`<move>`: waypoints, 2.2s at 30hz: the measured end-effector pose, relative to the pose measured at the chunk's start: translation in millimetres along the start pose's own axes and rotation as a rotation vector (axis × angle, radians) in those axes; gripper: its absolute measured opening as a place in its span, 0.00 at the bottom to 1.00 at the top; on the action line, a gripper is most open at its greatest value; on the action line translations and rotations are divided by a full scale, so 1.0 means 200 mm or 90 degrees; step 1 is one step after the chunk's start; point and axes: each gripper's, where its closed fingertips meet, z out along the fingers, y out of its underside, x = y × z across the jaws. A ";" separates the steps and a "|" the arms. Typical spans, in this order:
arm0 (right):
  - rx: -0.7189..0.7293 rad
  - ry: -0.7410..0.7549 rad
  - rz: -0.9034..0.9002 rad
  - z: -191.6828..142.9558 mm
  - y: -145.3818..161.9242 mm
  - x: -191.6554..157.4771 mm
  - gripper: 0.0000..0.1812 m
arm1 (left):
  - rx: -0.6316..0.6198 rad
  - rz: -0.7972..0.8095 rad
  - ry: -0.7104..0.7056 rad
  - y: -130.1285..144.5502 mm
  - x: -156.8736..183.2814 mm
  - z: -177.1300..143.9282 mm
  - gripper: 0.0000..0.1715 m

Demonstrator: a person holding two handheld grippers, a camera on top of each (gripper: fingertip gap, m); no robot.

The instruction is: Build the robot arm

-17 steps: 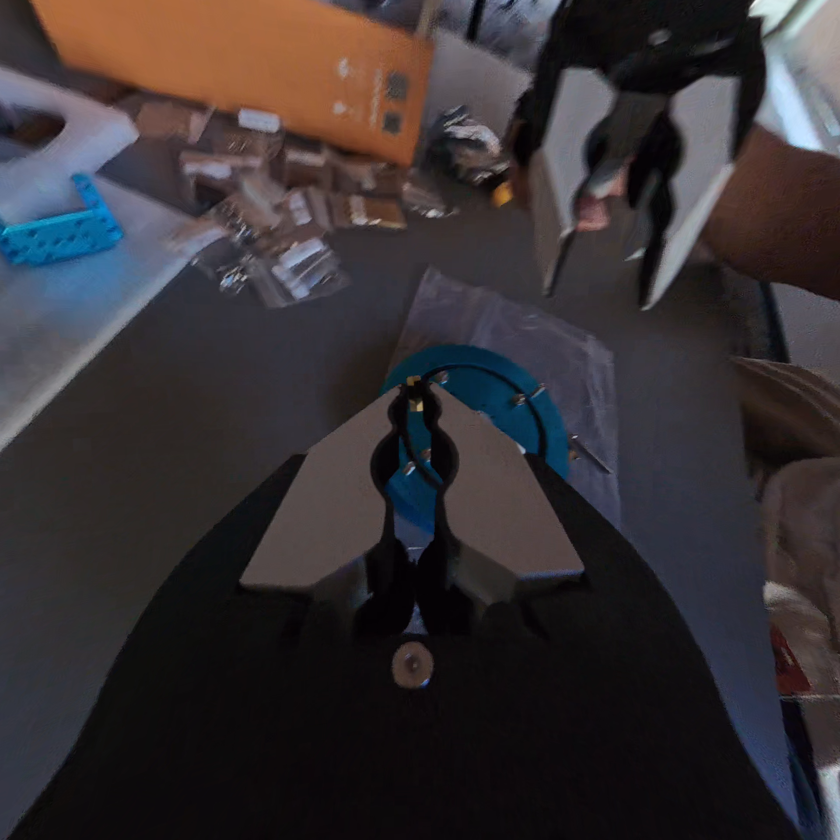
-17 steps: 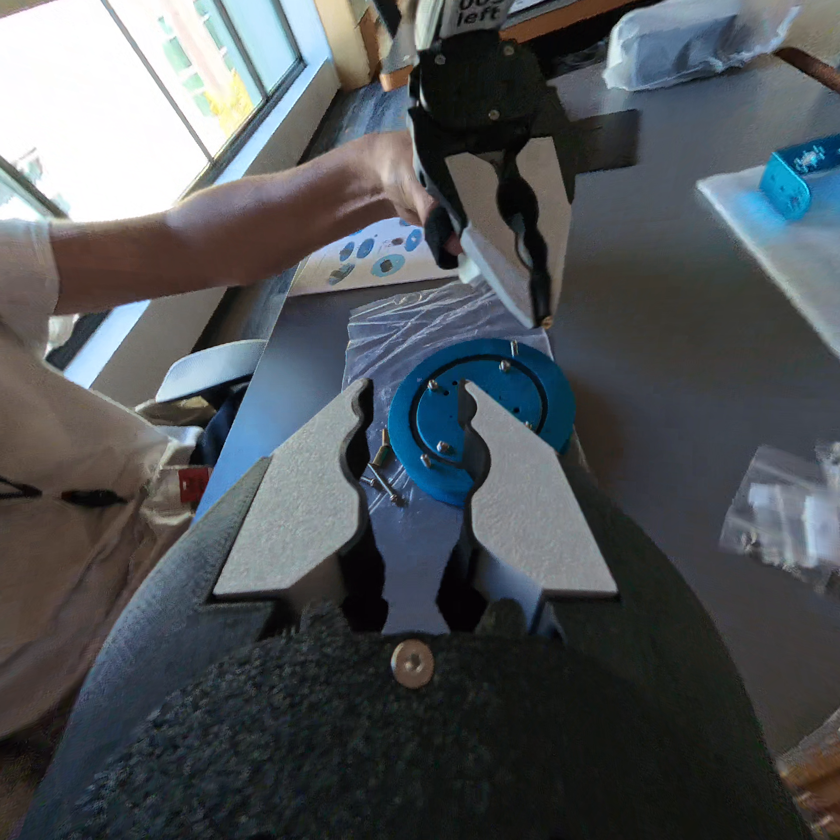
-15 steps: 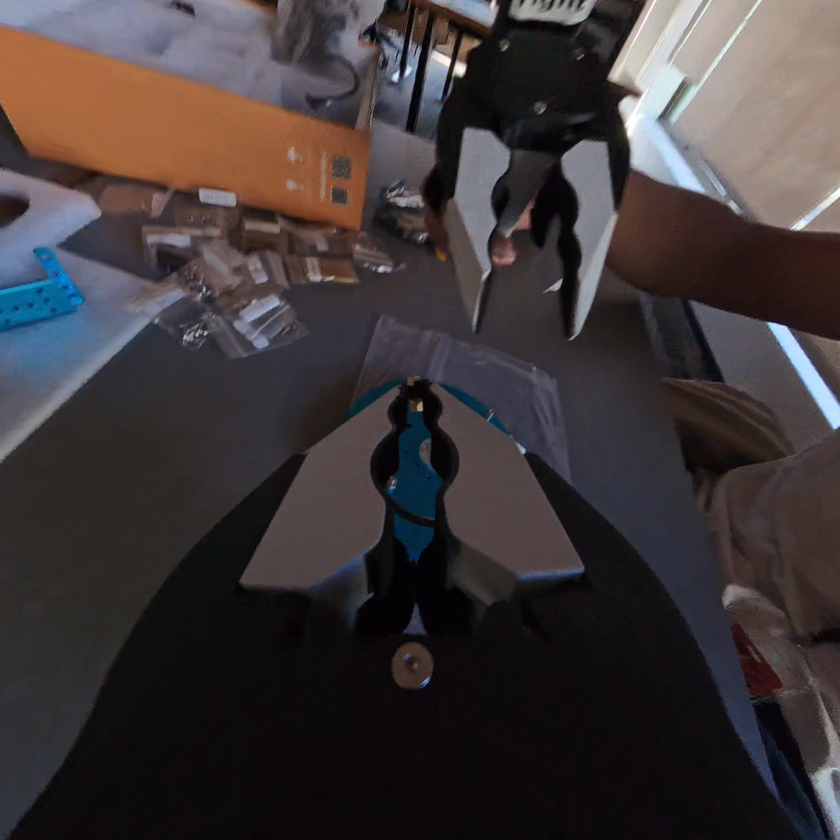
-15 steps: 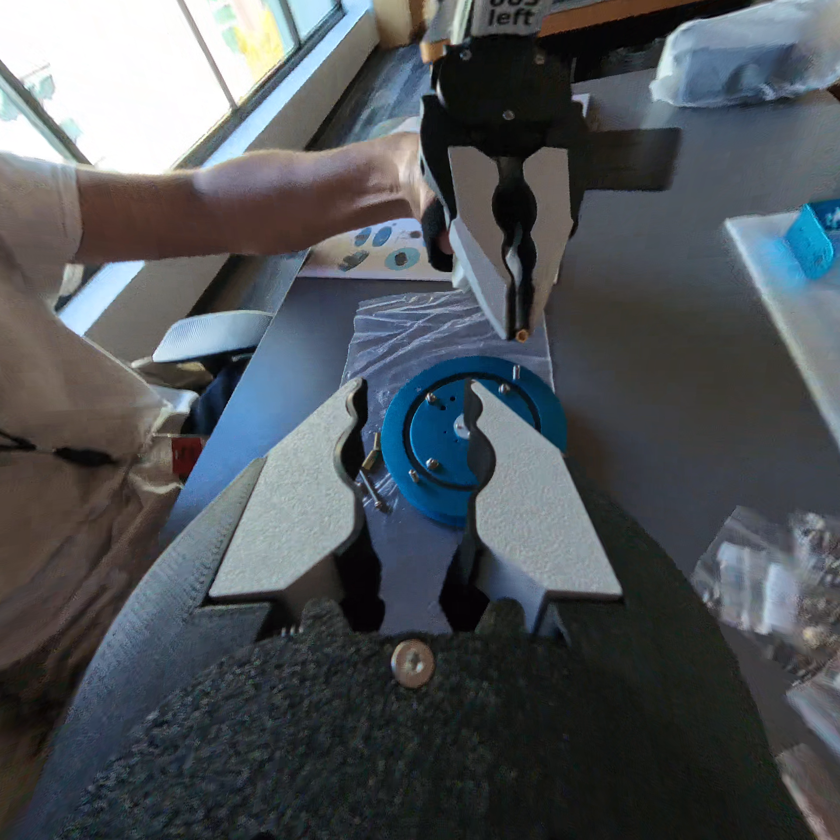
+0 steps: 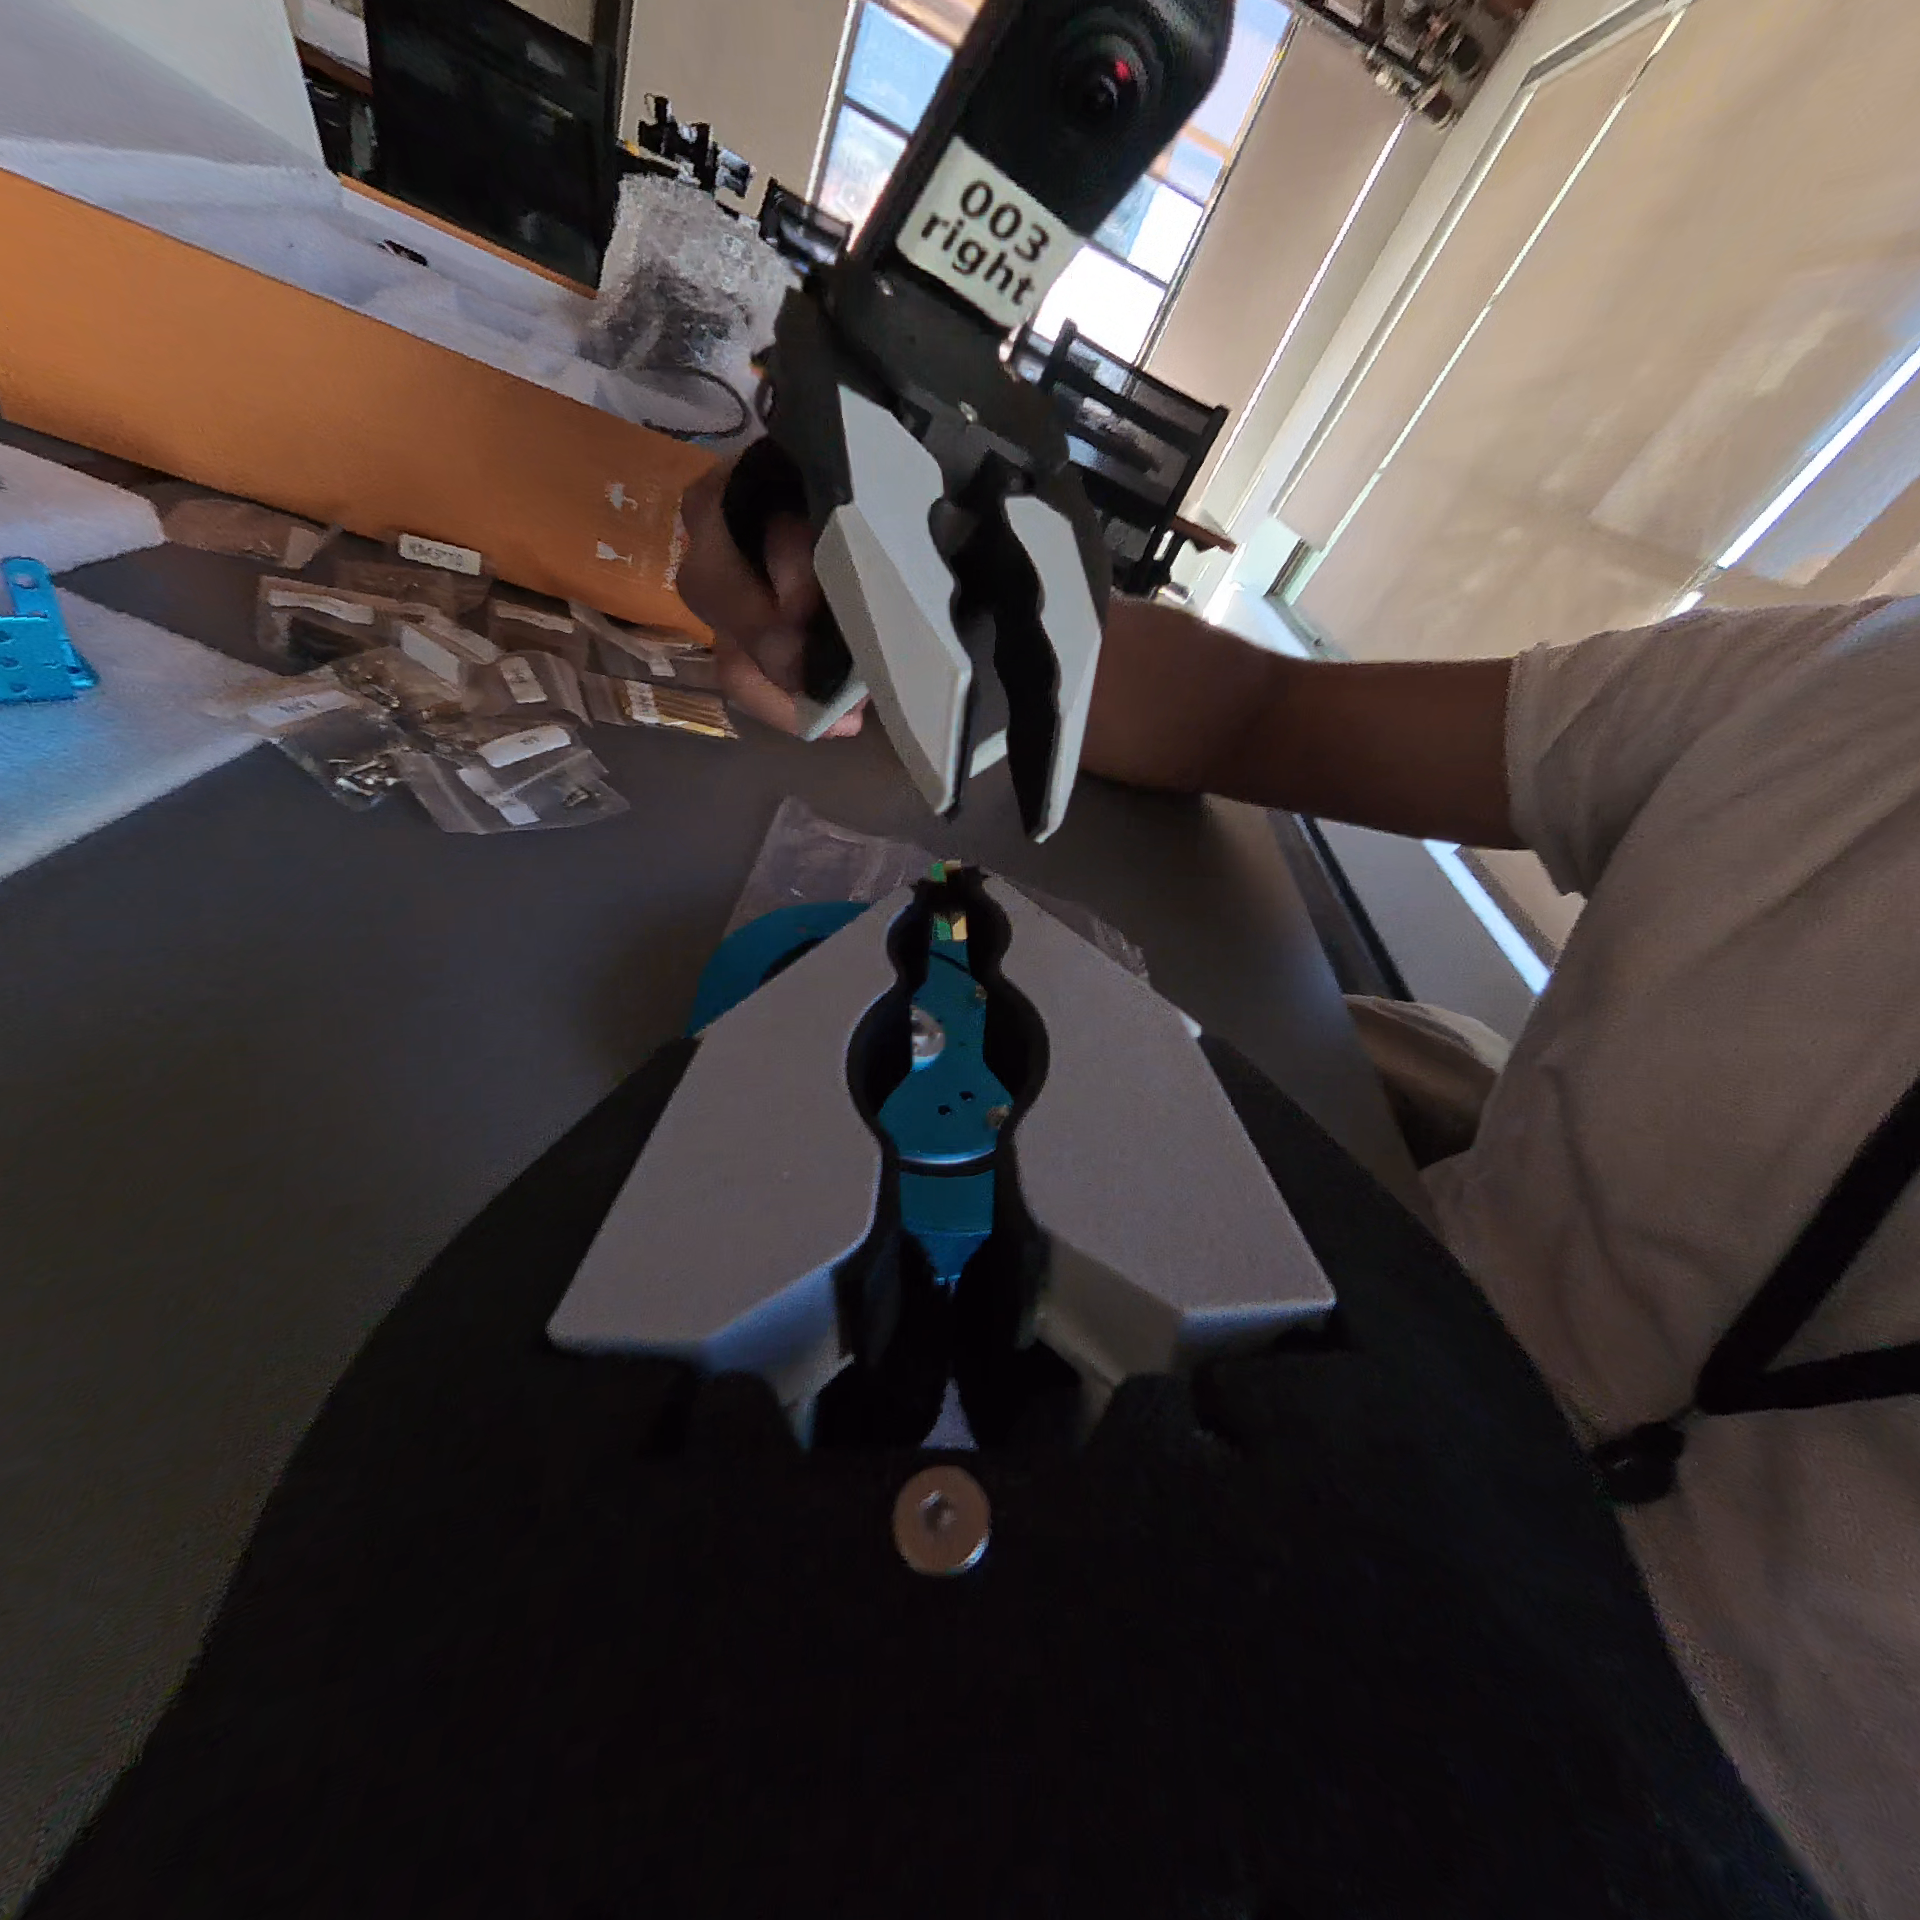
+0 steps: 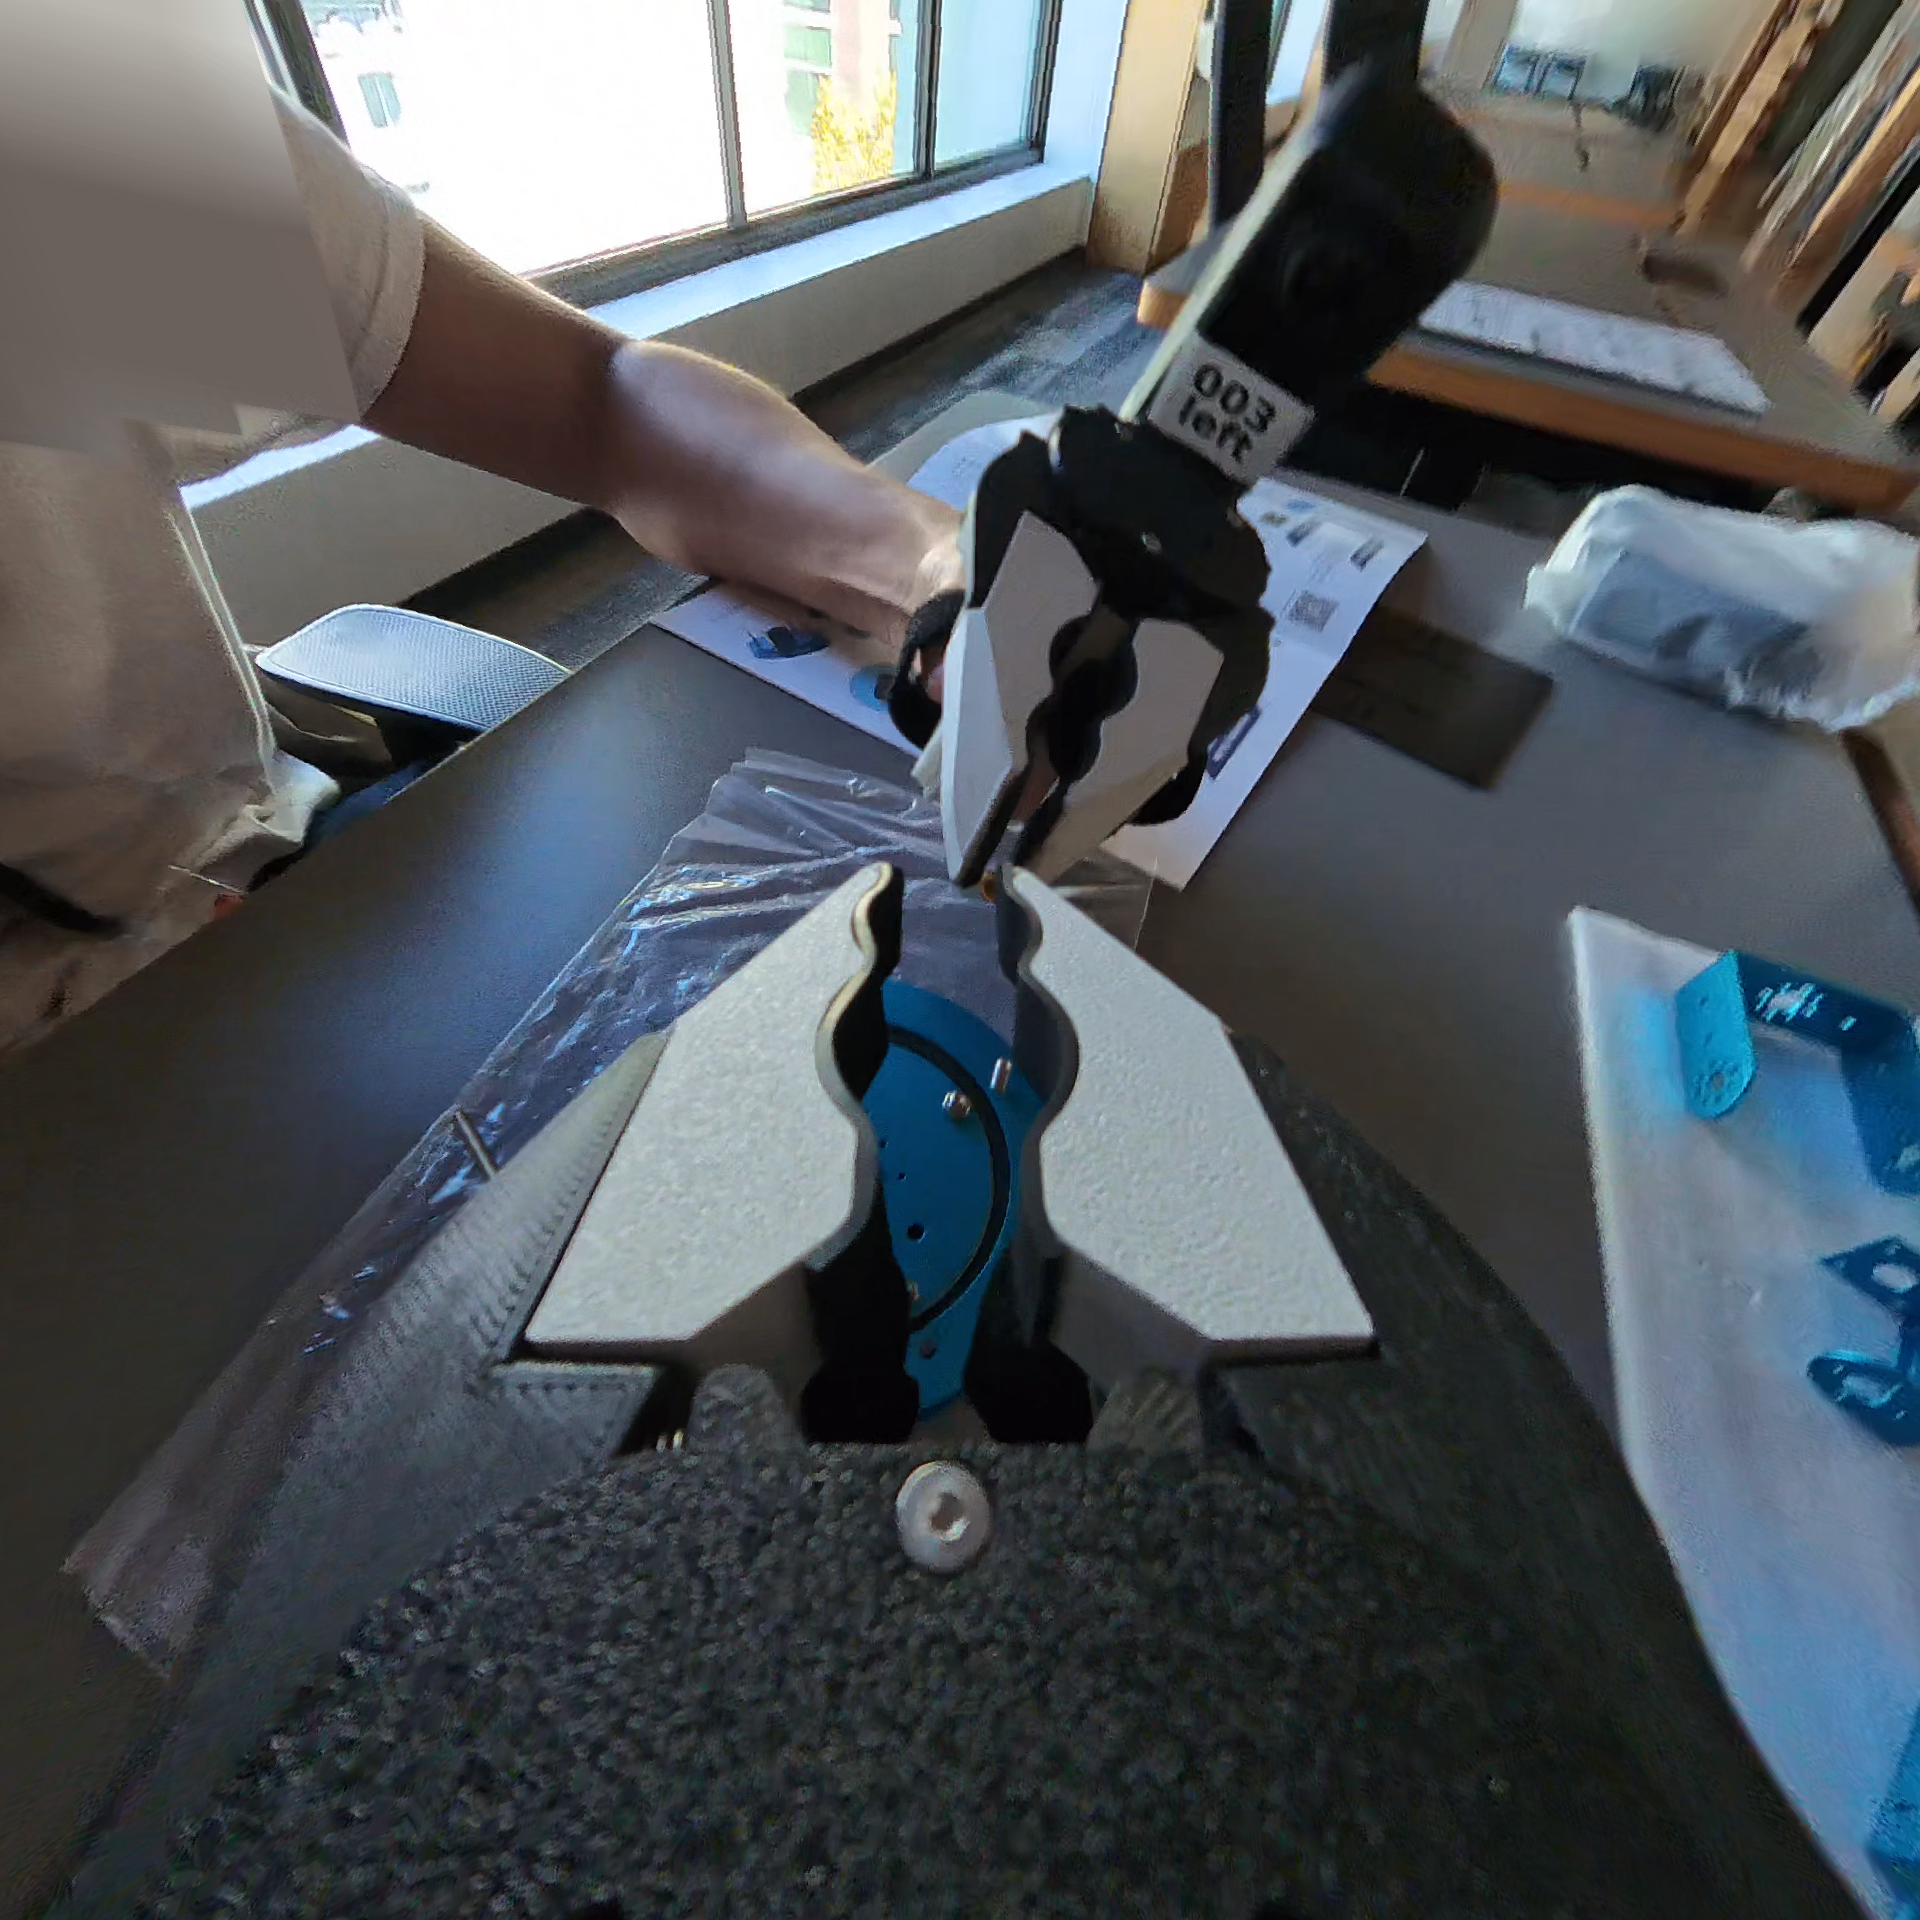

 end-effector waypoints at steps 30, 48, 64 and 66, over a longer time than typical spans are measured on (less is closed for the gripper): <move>-0.217 -0.005 -0.182 0.06 0.10 -0.16 0.02 | -0.066 -0.164 0.116 0.13 0.09 0.07 0.07; -0.627 -0.060 -0.063 0.09 0.29 0.08 0.03 | -0.240 0.034 -0.151 0.31 -0.24 -0.08 0.06; -0.655 -0.047 -0.085 0.11 0.32 0.08 0.03 | -0.220 0.064 -0.141 0.30 -0.20 -0.02 0.06; -0.653 -0.048 -0.083 0.11 0.32 0.08 0.03 | -0.215 0.063 -0.144 0.29 -0.21 -0.02 0.06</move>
